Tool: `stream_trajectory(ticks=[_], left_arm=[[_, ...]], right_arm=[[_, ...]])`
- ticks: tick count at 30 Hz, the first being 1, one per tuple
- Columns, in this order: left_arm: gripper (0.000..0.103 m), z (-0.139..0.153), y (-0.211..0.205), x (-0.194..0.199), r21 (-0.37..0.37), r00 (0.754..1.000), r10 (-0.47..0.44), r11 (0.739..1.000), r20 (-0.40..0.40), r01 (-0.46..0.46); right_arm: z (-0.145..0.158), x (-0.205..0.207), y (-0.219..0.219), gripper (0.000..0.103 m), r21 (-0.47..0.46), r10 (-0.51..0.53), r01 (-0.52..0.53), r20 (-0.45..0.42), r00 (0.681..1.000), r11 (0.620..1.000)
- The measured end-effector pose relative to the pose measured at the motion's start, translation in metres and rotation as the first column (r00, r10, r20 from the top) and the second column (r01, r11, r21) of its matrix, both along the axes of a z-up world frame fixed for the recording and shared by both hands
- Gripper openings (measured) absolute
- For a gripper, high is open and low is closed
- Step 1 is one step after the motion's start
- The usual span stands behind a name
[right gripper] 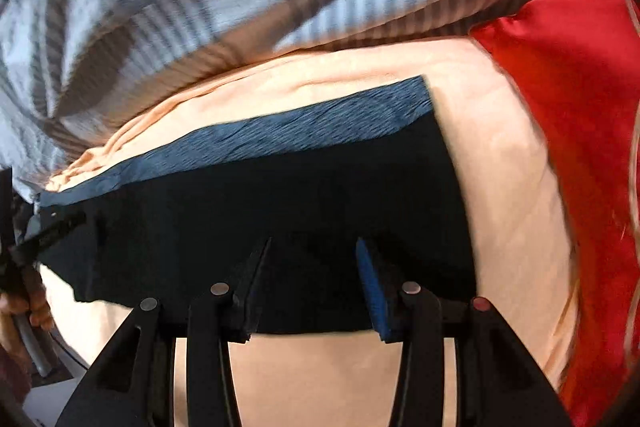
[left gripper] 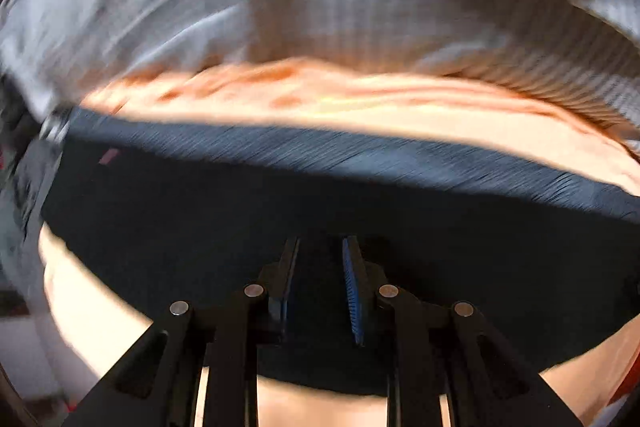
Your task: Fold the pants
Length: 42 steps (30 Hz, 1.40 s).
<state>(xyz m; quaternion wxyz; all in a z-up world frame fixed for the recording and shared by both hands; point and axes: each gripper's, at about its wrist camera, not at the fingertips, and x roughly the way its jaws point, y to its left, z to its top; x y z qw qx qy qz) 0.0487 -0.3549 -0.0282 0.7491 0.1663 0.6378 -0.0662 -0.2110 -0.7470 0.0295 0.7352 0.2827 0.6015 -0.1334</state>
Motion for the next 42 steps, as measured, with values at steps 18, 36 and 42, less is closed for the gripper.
stream_trajectory(ticks=[18, 36, 42], left_arm=[[0.023, -0.043, 0.092, -0.026, 0.041, 0.984, -0.172, 0.985, 0.049, 0.170], [0.034, -0.027, 0.211, 0.039, -0.016, 0.991, -0.060, 0.998, 0.120, 0.062], [0.034, -0.039, 0.232, 0.056, -0.045, 0.990, -0.061, 0.997, 0.129, 0.067]], right_arm=[[-0.023, 0.034, 0.135, 0.057, -0.017, 0.015, -0.015, 0.018, 1.000, 1.000], [-0.047, 0.068, 0.358, 0.057, 0.572, -0.092, 0.026, 0.087, 0.992, 0.820], [-0.063, 0.099, 0.383, 0.057, 0.600, -0.125, 0.032, 0.113, 0.986, 0.799]])
